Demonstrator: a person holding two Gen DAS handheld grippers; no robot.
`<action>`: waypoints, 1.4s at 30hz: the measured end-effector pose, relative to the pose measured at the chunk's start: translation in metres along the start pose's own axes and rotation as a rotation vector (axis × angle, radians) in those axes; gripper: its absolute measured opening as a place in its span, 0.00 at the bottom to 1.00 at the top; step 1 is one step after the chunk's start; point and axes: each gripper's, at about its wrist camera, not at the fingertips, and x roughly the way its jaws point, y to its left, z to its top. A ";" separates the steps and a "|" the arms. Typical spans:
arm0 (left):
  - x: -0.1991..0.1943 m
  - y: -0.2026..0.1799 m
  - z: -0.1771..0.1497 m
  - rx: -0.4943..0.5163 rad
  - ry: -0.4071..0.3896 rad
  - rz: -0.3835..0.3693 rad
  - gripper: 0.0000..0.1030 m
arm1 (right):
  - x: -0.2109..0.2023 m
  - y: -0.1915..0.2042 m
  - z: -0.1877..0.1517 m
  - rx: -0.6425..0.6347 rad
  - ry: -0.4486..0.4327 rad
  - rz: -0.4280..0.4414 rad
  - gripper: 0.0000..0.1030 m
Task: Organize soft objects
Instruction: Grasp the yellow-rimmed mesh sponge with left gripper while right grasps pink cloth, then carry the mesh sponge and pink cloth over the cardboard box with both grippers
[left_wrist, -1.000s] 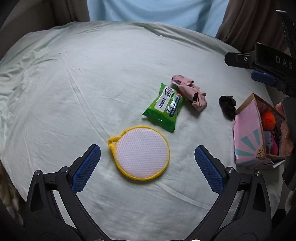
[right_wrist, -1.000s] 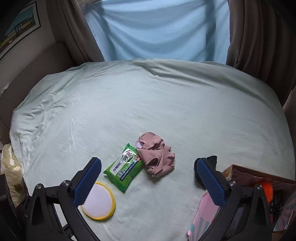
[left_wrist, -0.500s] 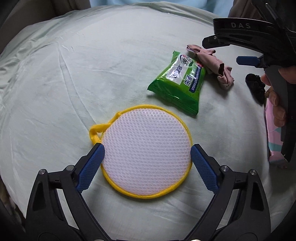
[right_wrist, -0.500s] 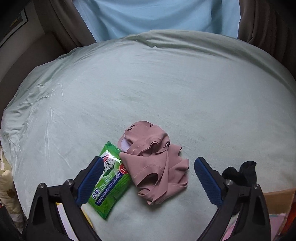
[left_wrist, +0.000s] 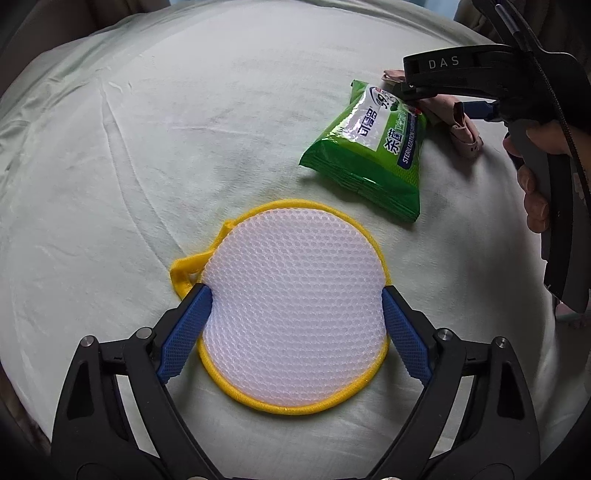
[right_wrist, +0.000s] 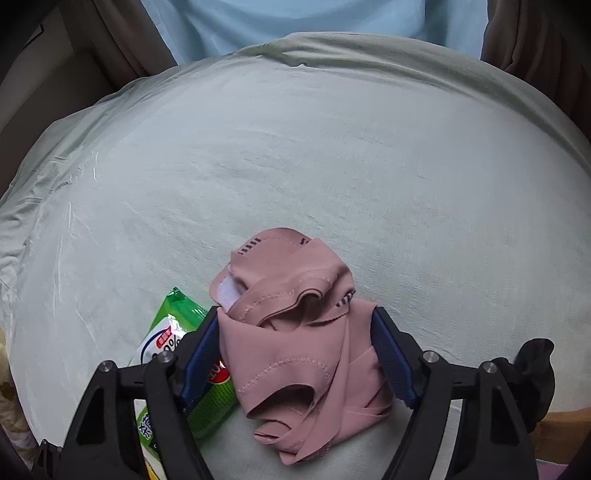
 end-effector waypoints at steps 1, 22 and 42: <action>-0.001 0.001 0.000 -0.005 0.003 0.004 0.81 | 0.000 0.003 0.001 -0.010 -0.002 -0.007 0.66; -0.063 0.023 0.034 -0.006 -0.104 0.022 0.35 | -0.057 -0.001 -0.006 0.024 -0.094 -0.006 0.41; -0.278 -0.029 0.100 0.171 -0.275 -0.042 0.35 | -0.302 0.006 -0.018 0.178 -0.217 0.007 0.41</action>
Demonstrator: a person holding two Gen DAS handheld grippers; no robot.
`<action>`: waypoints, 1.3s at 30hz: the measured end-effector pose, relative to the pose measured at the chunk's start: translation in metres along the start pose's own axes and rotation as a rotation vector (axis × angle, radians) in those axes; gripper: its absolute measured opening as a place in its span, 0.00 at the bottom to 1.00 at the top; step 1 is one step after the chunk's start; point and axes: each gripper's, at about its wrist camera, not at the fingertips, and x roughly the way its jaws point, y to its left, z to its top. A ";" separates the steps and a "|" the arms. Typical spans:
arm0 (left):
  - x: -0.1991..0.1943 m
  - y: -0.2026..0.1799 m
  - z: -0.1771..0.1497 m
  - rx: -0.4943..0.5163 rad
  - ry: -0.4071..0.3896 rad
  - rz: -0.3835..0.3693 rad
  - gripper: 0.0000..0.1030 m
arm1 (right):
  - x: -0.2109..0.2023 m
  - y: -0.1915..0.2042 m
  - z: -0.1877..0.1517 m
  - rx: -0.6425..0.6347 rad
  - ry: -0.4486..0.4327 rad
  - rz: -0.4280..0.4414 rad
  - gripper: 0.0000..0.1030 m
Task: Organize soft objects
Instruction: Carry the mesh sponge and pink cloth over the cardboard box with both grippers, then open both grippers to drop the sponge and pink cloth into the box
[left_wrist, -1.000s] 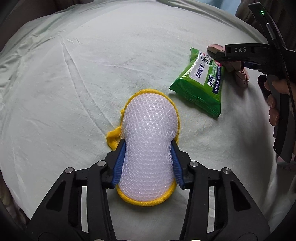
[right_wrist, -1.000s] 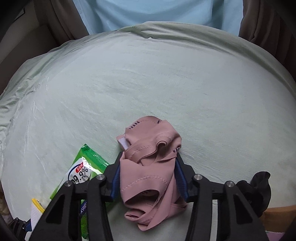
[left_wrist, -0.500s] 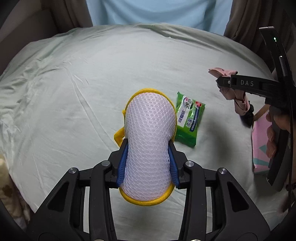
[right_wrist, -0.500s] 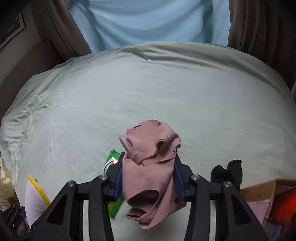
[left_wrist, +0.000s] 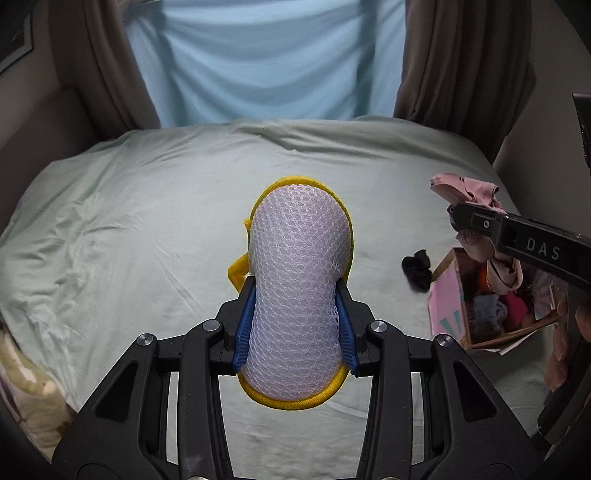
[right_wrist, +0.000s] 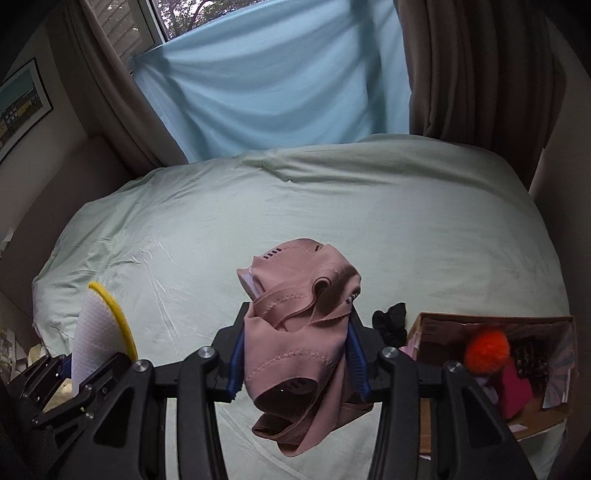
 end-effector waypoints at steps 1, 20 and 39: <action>-0.004 -0.009 0.005 0.010 -0.003 -0.012 0.35 | -0.013 -0.006 0.000 0.013 -0.010 -0.010 0.41; 0.042 -0.248 0.022 0.148 0.128 -0.323 0.35 | -0.099 -0.204 -0.052 0.262 0.006 -0.240 0.41; 0.198 -0.313 -0.026 0.120 0.527 -0.158 0.35 | -0.009 -0.338 -0.078 0.468 0.279 -0.214 0.43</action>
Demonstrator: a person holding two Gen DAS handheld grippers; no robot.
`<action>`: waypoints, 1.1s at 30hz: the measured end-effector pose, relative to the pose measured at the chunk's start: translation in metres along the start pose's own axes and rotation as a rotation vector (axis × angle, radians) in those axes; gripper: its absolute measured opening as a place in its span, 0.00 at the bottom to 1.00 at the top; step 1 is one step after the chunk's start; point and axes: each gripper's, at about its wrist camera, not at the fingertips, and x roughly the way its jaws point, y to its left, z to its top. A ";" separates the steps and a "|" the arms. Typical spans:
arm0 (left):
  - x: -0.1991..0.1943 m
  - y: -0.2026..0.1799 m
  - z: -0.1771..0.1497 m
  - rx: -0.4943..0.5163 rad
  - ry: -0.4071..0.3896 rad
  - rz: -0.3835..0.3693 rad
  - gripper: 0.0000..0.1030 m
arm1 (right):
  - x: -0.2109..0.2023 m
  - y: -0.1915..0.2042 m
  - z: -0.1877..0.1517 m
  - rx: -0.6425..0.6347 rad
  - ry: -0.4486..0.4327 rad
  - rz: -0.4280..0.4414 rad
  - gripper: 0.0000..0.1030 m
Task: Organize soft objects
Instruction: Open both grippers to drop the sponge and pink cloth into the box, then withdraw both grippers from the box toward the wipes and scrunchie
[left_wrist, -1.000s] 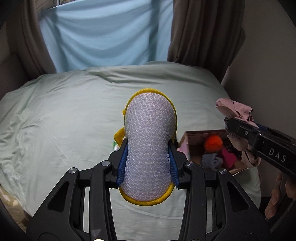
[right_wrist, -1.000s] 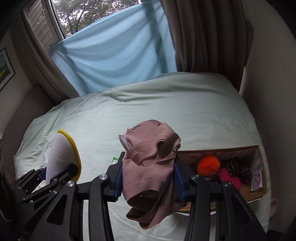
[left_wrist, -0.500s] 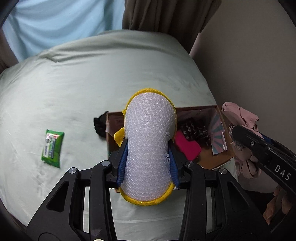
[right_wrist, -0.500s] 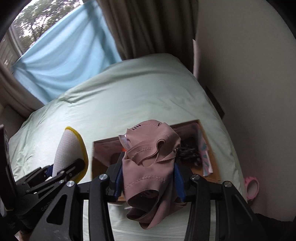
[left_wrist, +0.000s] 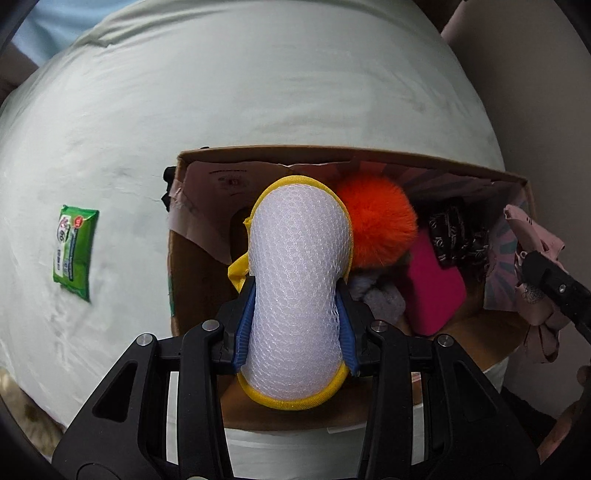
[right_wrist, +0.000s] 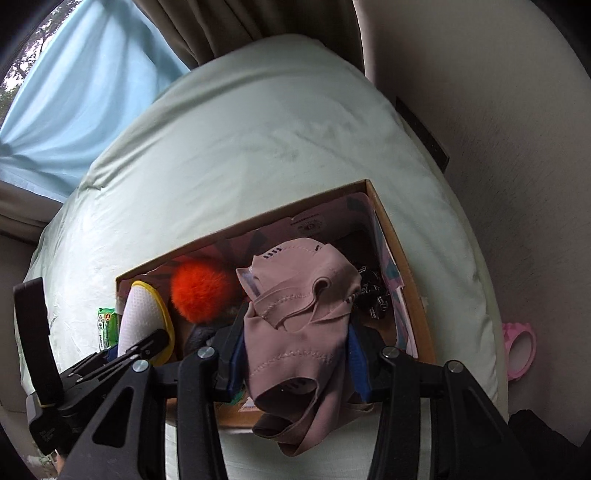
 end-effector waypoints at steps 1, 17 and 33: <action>0.002 -0.002 0.001 0.011 0.007 0.009 0.35 | 0.005 0.000 0.002 -0.003 0.018 -0.006 0.43; -0.010 -0.017 -0.002 0.072 0.015 0.029 1.00 | 0.028 0.003 0.013 -0.036 0.080 0.032 1.00; -0.092 -0.013 -0.025 0.097 -0.100 0.001 1.00 | -0.050 0.026 0.001 -0.080 -0.064 0.063 1.00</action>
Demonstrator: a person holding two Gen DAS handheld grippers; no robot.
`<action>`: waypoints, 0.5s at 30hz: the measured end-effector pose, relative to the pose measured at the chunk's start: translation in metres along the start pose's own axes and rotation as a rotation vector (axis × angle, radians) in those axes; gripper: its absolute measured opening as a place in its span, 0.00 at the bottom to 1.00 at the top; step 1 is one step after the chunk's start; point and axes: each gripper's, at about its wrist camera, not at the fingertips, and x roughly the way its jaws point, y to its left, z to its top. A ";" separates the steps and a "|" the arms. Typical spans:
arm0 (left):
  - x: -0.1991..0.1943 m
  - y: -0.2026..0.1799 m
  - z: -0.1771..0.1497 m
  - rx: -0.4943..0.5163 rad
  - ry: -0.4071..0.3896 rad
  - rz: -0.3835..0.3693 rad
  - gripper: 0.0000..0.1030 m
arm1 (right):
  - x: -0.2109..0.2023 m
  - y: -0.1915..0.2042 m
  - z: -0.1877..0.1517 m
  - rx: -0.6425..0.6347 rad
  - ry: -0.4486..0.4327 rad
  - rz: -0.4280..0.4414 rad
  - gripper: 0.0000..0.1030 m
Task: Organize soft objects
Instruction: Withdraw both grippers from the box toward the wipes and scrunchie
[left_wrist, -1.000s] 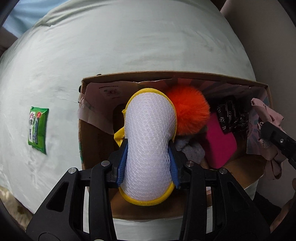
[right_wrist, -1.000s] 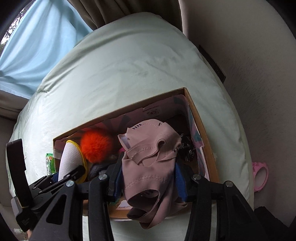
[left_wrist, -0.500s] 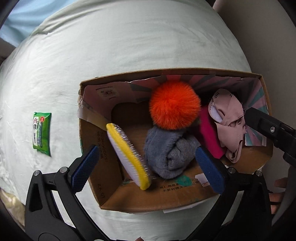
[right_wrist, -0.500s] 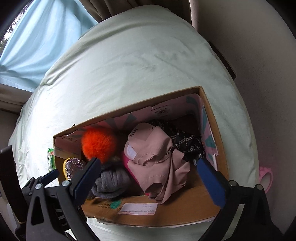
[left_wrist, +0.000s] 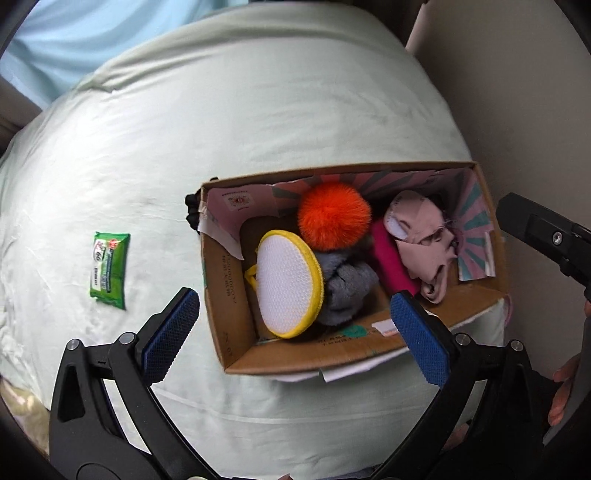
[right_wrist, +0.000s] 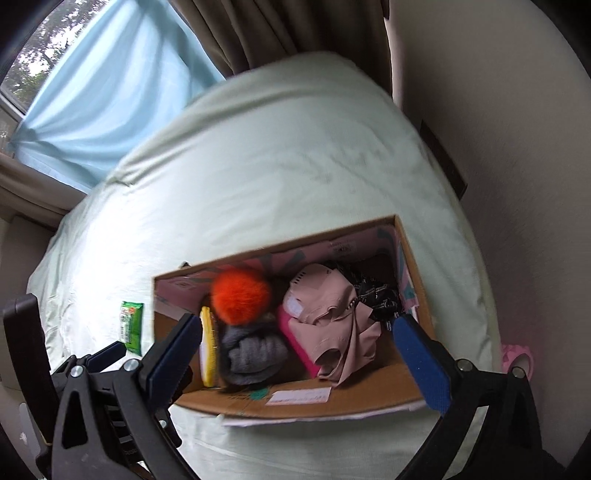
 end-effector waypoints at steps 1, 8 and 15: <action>-0.010 0.000 -0.003 0.006 -0.013 -0.004 1.00 | -0.009 0.003 -0.001 -0.006 -0.012 -0.002 1.00; -0.092 0.016 -0.028 0.051 -0.131 -0.008 1.00 | -0.088 0.038 -0.021 -0.079 -0.127 -0.027 1.00; -0.169 0.061 -0.071 0.024 -0.246 -0.016 1.00 | -0.159 0.083 -0.059 -0.165 -0.248 -0.081 1.00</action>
